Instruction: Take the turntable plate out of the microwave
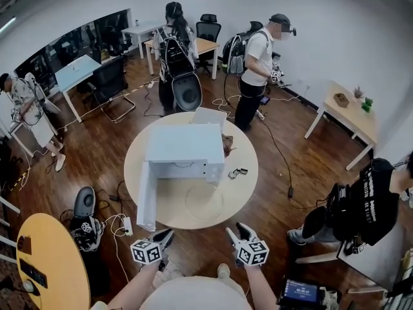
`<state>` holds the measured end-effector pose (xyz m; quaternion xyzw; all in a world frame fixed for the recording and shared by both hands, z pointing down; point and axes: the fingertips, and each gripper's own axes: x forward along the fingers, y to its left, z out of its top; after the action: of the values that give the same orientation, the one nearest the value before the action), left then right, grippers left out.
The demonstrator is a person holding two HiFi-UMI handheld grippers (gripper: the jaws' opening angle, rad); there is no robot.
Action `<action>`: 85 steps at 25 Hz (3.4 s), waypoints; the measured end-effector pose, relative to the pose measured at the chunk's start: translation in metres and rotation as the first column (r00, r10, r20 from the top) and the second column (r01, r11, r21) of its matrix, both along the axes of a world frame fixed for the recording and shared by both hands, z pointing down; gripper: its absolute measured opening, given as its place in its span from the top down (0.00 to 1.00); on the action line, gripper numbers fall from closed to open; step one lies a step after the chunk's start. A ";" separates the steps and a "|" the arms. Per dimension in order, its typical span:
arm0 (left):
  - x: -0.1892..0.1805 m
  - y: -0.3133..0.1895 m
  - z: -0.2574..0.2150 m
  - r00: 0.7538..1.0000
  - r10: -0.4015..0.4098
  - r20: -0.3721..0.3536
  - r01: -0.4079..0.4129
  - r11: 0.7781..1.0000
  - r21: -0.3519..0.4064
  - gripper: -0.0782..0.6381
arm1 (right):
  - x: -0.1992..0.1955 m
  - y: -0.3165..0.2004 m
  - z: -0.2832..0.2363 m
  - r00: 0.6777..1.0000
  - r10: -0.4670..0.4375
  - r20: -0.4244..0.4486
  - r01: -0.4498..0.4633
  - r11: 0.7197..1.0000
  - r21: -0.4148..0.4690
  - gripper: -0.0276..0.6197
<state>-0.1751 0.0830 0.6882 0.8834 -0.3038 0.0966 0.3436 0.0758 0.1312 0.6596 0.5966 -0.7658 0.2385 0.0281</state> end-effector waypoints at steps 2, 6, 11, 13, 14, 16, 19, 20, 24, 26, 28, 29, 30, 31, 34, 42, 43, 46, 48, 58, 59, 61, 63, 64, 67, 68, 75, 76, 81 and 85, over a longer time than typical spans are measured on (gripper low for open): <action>0.005 -0.004 -0.002 1.000 0.004 -0.003 -0.004 1.000 0.007 0.83 | 0.005 -0.002 -0.001 1.000 0.008 0.005 -0.008 1.000 0.000 0.65; 0.010 0.002 -0.004 1.000 -0.002 -0.004 0.002 1.000 0.002 0.83 | 0.010 0.006 0.000 1.000 0.025 0.013 -0.025 1.000 -0.012 0.65; 0.011 0.002 -0.008 1.000 -0.017 -0.004 0.017 1.000 0.012 0.83 | 0.015 0.008 -0.006 0.998 0.044 -0.033 -0.044 0.999 0.010 0.65; 0.009 0.006 -0.003 1.000 -0.025 -0.001 0.025 1.000 0.005 0.83 | 0.016 0.011 -0.001 0.999 0.045 -0.030 -0.045 0.999 -0.005 0.65; 0.008 0.008 -0.002 1.000 -0.027 -0.001 0.027 1.000 0.002 0.83 | 0.017 0.012 0.002 0.998 0.048 -0.030 -0.048 0.999 -0.013 0.65; 0.006 0.010 -0.002 1.000 -0.031 -0.002 0.031 1.000 -0.001 0.83 | 0.019 0.013 0.004 0.998 0.056 -0.033 -0.057 0.998 -0.021 0.65; 0.003 0.014 -0.003 0.999 -0.039 -0.003 0.039 0.999 0.000 0.83 | 0.021 0.014 0.004 0.997 0.066 -0.036 -0.066 0.997 -0.025 0.65; 0.002 0.015 -0.003 0.999 -0.042 -0.003 0.042 0.999 -0.002 0.83 | 0.021 0.016 0.003 0.997 0.068 -0.038 -0.069 0.997 -0.024 0.65; 0.002 0.018 -0.008 0.999 -0.047 -0.009 0.047 0.999 0.002 0.83 | 0.022 0.015 -0.006 0.995 0.069 -0.067 -0.069 0.998 0.004 0.65; 0.001 0.017 -0.011 0.998 -0.054 -0.013 0.054 0.998 0.009 0.83 | 0.020 0.013 -0.010 0.995 0.058 -0.080 -0.057 0.998 0.017 0.65; -0.001 0.017 -0.010 0.998 -0.061 -0.012 0.061 0.998 0.019 0.83 | 0.018 0.012 -0.011 0.995 0.052 -0.084 -0.050 0.999 0.021 0.65; -0.002 0.017 -0.009 0.998 -0.063 -0.009 0.063 0.998 0.024 0.83 | 0.018 0.012 -0.011 0.995 0.052 -0.083 -0.051 0.998 0.021 0.65; -0.002 0.018 -0.007 0.998 -0.063 -0.007 0.063 0.998 0.029 0.83 | 0.018 0.014 -0.010 0.995 0.055 -0.082 -0.054 0.998 0.020 0.65; -0.001 0.019 -0.006 0.998 -0.062 -0.005 0.062 0.997 0.035 0.83 | 0.019 0.017 -0.008 0.995 0.059 -0.081 -0.058 0.998 0.018 0.65; 0.007 0.020 -0.005 0.998 -0.058 0.000 0.058 0.996 0.069 0.83 | 0.027 0.024 -0.006 0.994 0.071 -0.084 -0.071 0.997 0.011 0.65; 0.011 0.020 -0.011 0.998 -0.058 -0.029 0.061 0.992 0.112 0.83 | -0.003 0.032 -0.007 0.991 -0.081 -0.111 0.085 0.996 0.028 0.65; 0.011 0.020 -0.011 0.998 -0.061 -0.034 0.064 0.992 0.112 0.83 | -0.005 0.033 -0.008 0.990 -0.088 -0.114 0.092 0.995 0.028 0.65; 0.012 0.022 -0.011 0.996 -0.073 -0.042 0.077 0.991 0.111 0.83 | -0.003 0.032 -0.009 0.989 -0.088 -0.118 0.092 0.995 0.027 0.65; 0.012 0.023 -0.011 0.996 -0.077 -0.042 0.081 0.990 0.111 0.83 | -0.001 0.031 -0.008 0.988 -0.091 -0.128 0.095 0.995 0.028 0.65; 0.020 0.022 -0.017 0.992 -0.092 -0.088 0.100 0.990 0.101 0.83 | 0.009 0.027 -0.009 0.978 -0.112 -0.177 0.117 0.993 0.018 0.65; 0.023 0.021 -0.018 0.992 -0.091 -0.087 0.099 0.990 0.097 0.83 | 0.012 0.026 -0.012 0.978 -0.112 -0.176 0.117 0.993 0.018 0.65; 0.029 0.023 -0.013 0.993 -0.085 -0.087 0.092 0.993 0.080 0.83 | 0.016 0.026 -0.014 0.978 -0.111 -0.176 0.115 0.993 0.017 0.65; 0.035 0.027 -0.007 0.993 -0.074 -0.090 0.079 0.995 0.064 0.83 | 0.021 0.031 -0.012 0.978 -0.104 -0.181 0.107 0.994 0.010 0.65; 0.037 0.027 -0.005 0.994 -0.068 -0.090 0.074 0.995 0.062 0.83 | 0.023 0.032 -0.010 0.978 -0.102 -0.185 0.105 0.994 0.008 0.65; 0.040 0.024 -0.006 0.994 -0.061 -0.094 0.066 0.996 0.055 0.83 | 0.025 0.031 -0.007 0.980 -0.097 -0.176 0.099 0.995 0.001 0.65; 0.040 0.023 -0.005 0.994 -0.060 -0.096 0.065 0.997 0.049 0.83 | 0.026 0.032 -0.006 0.982 -0.093 -0.165 0.094 0.996 -0.002 0.65; 0.041 0.020 0.000 0.994 -0.060 -0.087 0.062 0.998 0.023 0.83 | 0.030 0.034 -0.003 0.986 -0.076 -0.146 0.075 0.997 -0.013 0.65; 0.040 0.020 0.001 0.995 -0.061 -0.085 0.063 0.998 0.021 0.83 | 0.030 0.033 -0.002 0.986 -0.077 -0.145 0.076 0.997 -0.014 0.65; 0.039 0.020 0.008 0.995 -0.066 -0.075 0.067 0.998 0.014 0.83 | 0.027 0.034 0.000 0.978 -0.101 -0.184 0.100 0.995 -0.013 0.66; 0.045 0.017 0.015 0.996 -0.055 -0.063 0.056 0.998 0.004 0.83 | 0.036 0.032 -0.001 0.982 -0.063 -0.181 0.066 0.998 0.008 0.67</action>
<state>-0.1303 0.0995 0.7030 0.8782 -0.3175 0.0582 0.3530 0.1120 0.1633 0.6590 0.5908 -0.7806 0.1770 0.1008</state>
